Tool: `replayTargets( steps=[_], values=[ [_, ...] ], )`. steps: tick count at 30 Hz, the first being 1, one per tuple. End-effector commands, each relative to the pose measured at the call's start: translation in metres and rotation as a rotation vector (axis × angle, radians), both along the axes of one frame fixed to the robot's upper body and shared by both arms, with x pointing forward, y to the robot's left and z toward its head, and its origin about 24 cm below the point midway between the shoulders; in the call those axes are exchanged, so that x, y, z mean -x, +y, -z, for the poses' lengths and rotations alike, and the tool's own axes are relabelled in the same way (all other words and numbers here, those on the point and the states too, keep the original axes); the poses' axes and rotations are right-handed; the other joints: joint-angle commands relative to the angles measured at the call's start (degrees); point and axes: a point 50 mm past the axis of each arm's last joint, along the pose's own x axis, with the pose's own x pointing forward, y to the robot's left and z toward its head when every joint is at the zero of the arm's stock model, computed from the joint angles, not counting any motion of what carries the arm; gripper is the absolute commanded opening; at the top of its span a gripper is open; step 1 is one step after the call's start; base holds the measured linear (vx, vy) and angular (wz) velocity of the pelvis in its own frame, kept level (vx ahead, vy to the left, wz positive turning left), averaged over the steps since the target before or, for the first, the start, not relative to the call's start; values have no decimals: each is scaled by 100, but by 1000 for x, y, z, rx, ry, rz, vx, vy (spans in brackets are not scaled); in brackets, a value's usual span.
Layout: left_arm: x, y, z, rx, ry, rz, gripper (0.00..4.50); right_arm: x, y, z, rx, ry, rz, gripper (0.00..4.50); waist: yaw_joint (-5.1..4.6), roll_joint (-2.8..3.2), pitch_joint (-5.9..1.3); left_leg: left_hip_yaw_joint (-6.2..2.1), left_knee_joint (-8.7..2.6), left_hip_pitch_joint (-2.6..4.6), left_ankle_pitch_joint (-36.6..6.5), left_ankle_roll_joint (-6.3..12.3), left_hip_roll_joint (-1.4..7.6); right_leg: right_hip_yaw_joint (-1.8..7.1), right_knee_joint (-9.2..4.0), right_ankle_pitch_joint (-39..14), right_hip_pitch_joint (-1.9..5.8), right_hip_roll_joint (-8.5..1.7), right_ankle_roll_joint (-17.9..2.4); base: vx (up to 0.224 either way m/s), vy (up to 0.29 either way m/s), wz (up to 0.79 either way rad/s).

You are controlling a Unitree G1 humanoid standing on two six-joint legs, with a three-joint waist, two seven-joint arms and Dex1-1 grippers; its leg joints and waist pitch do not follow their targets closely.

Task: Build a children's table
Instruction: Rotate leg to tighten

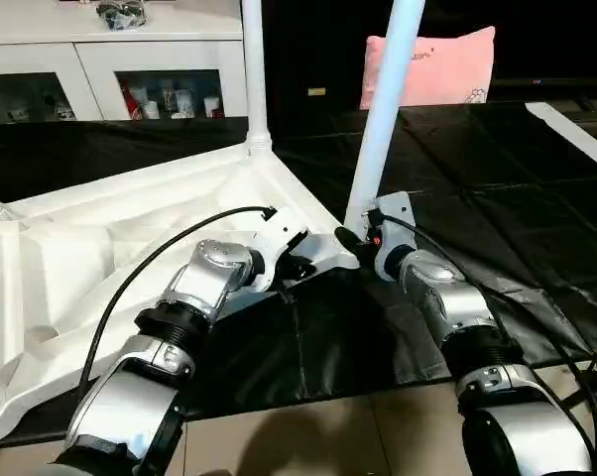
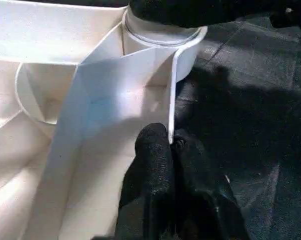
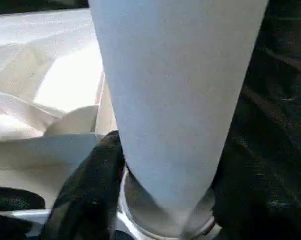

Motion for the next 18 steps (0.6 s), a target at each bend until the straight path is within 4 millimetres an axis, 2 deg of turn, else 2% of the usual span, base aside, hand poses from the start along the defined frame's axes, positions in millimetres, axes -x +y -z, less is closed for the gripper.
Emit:
replayTargets(
  steps=[1,3,4,7,8,9,10,13,15,16,18],
  values=[
    [-2,-16,-15,10,-86,69,0,20,31,19,-47,73,-198,297,39,-2,-344,-13,-389,-19,-1314,255,171,362,-538,-1584,265,-395,-988,0,0,0],
    [-1,-13,-14,6,-83,78,0,21,26,20,-16,60,-206,312,52,-1,-358,-6,-379,-29,-1200,287,175,364,-519,-1414,278,-395,-1001,0,0,0],
    [2,-6,-11,3,-65,102,0,25,10,22,-10,52,-221,321,63,-10,-354,-3,-378,-38,-1123,342,174,361,-514,-1301,296,-384,-1018,0,0,0],
    [5,4,-9,-10,-70,161,0,30,-12,20,-8,27,-272,347,63,-4,-372,-2,-361,-54,-950,452,179,365,-469,-951,311,-377,-1119,0,0,0],
    [8,8,-8,-20,-71,206,0,32,-24,18,12,12,-297,356,72,2,-371,-7,-361,-57,-924,461,176,360,-472,-928,319,-388,-1139,0,0,0],
    [8,8,-8,-23,-71,213,0,32,-26,18,16,10,-300,366,66,-1,-374,-1,-352,-68,-903,476,176,361,-459,-860,325,-381,-1171,0,0,0],
    [10,12,-6,-37,-62,240,0,34,-37,16,39,-2,-319,375,70,5,-374,7,-348,-69,-907,488,175,359,-466,-855,324,-386,-1200,0,0,0],
    [14,18,-5,-52,-50,304,0,35,-53,4,36,-42,-375,410,74,12,-361,9,-352,-49,-1019,487,178,354,-492,-1047,316,-376,-1197,0,0,0],
    [15,20,-5,-55,-45,326,0,36,-56,1,37,-56,-400,419,96,14,-363,9,-351,-50,-1010,488,184,355,-485,-1058,317,-376,-1209,0,0,0],
    [19,24,-7,-55,-39,395,0,41,-63,-6,41,-67,-492,428,132,19,-372,6,-348,-39,-1014,514,189,348,-481,-1036,325,-375,-1218,0,0,0],
    [20,26,-8,-53,-36,420,0,43,-64,-9,41,-66,-529,436,172,13,-371,21,-338,-49,-931,563,205,358,-449,-873,315,-363,-1239,0,0,0]
  ],
)
